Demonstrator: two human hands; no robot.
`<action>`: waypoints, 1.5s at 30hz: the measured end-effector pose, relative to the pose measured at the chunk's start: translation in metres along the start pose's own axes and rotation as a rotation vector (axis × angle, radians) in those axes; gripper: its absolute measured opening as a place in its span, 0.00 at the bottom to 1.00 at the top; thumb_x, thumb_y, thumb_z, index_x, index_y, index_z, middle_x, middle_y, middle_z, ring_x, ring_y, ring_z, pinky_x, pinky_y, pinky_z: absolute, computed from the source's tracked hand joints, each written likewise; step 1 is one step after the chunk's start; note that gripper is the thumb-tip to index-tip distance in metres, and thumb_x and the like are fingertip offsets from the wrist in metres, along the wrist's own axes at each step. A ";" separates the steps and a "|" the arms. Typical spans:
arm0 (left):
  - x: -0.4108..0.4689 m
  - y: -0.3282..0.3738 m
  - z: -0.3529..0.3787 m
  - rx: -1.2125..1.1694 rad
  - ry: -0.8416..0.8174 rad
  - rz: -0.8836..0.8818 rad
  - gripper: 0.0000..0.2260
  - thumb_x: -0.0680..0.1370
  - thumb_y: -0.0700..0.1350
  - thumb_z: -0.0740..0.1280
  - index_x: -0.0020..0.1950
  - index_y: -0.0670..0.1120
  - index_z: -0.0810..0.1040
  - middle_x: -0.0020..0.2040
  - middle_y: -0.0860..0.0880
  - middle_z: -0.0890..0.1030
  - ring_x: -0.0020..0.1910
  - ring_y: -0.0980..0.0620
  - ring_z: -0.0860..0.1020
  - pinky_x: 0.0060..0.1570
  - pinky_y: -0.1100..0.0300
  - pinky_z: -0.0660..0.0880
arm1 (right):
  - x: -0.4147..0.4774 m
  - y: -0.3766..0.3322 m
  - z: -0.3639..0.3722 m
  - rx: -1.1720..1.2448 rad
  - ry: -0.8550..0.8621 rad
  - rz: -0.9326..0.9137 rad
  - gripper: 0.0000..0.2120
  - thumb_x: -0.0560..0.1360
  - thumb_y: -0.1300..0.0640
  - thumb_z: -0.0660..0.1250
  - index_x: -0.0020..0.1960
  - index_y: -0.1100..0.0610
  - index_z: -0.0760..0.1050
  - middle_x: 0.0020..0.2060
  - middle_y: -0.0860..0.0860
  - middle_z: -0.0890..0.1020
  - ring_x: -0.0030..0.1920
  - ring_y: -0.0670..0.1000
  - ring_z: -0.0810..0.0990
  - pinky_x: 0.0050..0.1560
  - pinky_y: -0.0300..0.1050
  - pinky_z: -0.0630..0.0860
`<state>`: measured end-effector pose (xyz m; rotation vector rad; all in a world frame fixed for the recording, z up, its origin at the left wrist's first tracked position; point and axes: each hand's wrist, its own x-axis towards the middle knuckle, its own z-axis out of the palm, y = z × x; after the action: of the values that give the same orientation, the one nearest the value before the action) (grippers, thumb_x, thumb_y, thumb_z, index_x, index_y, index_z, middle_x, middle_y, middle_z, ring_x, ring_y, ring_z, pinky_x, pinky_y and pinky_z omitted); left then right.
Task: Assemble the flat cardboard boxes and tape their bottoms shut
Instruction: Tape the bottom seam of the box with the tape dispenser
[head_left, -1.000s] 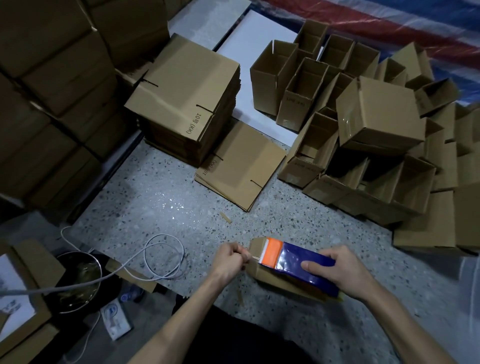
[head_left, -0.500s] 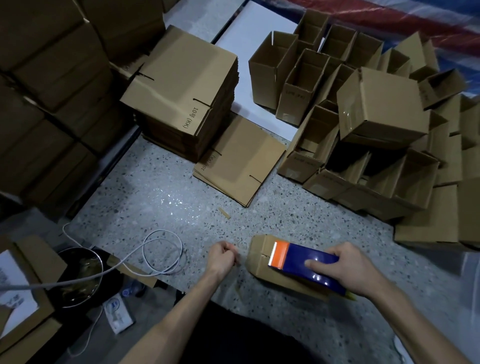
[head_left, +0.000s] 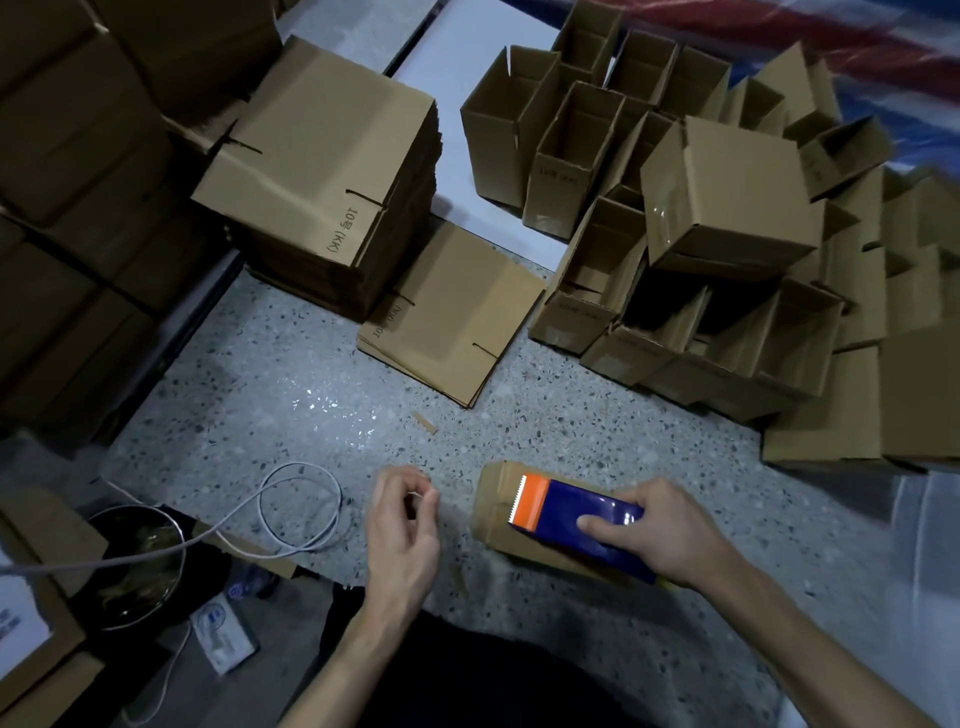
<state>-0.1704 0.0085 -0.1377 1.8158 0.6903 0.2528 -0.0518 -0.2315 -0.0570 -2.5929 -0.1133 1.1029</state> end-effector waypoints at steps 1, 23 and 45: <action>-0.001 0.002 -0.002 -0.014 -0.001 0.019 0.05 0.77 0.39 0.66 0.43 0.46 0.75 0.46 0.52 0.76 0.45 0.56 0.75 0.40 0.72 0.70 | -0.001 0.002 0.001 0.020 0.009 -0.003 0.23 0.69 0.35 0.73 0.35 0.57 0.81 0.21 0.45 0.76 0.23 0.42 0.74 0.31 0.42 0.67; 0.004 -0.045 0.059 -0.081 -0.425 -0.322 0.05 0.82 0.44 0.65 0.47 0.48 0.77 0.46 0.50 0.81 0.44 0.57 0.78 0.40 0.68 0.73 | 0.006 -0.005 0.001 0.081 -0.003 0.002 0.17 0.69 0.37 0.75 0.25 0.42 0.77 0.20 0.46 0.76 0.21 0.42 0.73 0.30 0.41 0.67; 0.024 -0.036 0.055 -0.195 -0.620 -0.223 0.09 0.75 0.42 0.75 0.43 0.45 0.75 0.63 0.56 0.79 0.53 0.57 0.82 0.44 0.66 0.79 | 0.005 0.025 -0.018 0.130 -0.078 0.007 0.22 0.61 0.28 0.70 0.32 0.48 0.80 0.26 0.45 0.80 0.27 0.41 0.77 0.31 0.41 0.68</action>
<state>-0.1363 -0.0140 -0.1942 1.4972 0.4011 -0.3701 -0.0368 -0.2586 -0.0564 -2.4385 -0.0490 1.1741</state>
